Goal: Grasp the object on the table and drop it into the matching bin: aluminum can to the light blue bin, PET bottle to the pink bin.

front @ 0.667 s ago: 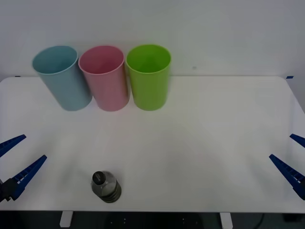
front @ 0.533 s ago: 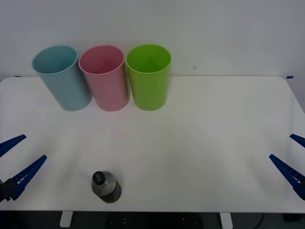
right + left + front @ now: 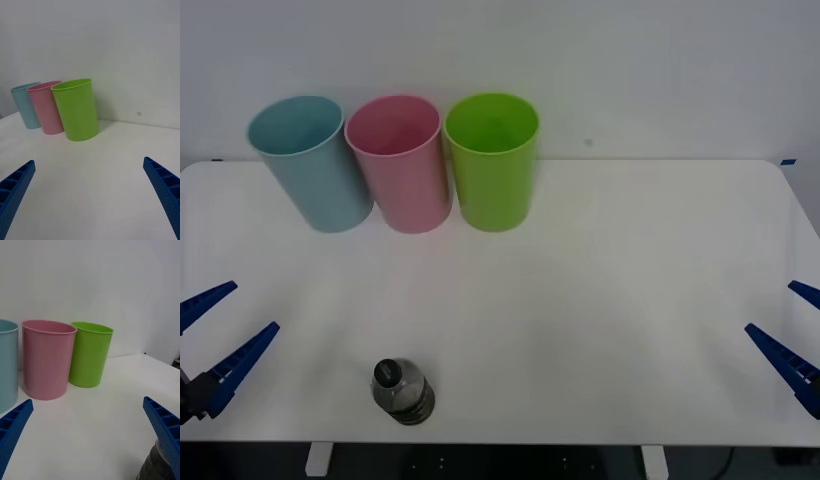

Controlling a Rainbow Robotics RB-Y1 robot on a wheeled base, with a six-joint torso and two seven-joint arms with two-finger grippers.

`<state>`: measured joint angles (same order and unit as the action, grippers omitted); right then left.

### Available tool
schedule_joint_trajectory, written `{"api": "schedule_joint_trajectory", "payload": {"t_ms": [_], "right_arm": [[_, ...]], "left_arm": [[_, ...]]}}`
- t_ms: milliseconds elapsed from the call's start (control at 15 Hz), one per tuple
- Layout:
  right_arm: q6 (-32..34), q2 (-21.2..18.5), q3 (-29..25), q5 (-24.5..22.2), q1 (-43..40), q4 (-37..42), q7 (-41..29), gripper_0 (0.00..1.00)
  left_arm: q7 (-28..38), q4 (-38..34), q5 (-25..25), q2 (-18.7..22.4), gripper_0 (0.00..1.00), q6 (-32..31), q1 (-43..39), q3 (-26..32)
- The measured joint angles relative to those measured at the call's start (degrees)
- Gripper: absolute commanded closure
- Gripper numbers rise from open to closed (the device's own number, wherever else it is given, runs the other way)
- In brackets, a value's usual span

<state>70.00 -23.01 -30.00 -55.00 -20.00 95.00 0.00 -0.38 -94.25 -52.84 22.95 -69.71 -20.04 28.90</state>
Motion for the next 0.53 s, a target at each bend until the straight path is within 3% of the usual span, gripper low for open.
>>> {"api": "schedule_joint_trajectory", "payload": {"t_ms": [333,533], "right_arm": [[0.0,0.0,0.0,0.0,0.0,0.0,0.0,0.0],[0.0,0.0,0.0,0.0,0.0,0.0,0.0,0.0]], "left_arm": [[-1.3,2.7,-0.2,4.4,0.0,-0.1,0.5,-3.0],[-2.9,8.2,-0.2,8.1,0.0,-4.0,3.1,-5.0]]}}
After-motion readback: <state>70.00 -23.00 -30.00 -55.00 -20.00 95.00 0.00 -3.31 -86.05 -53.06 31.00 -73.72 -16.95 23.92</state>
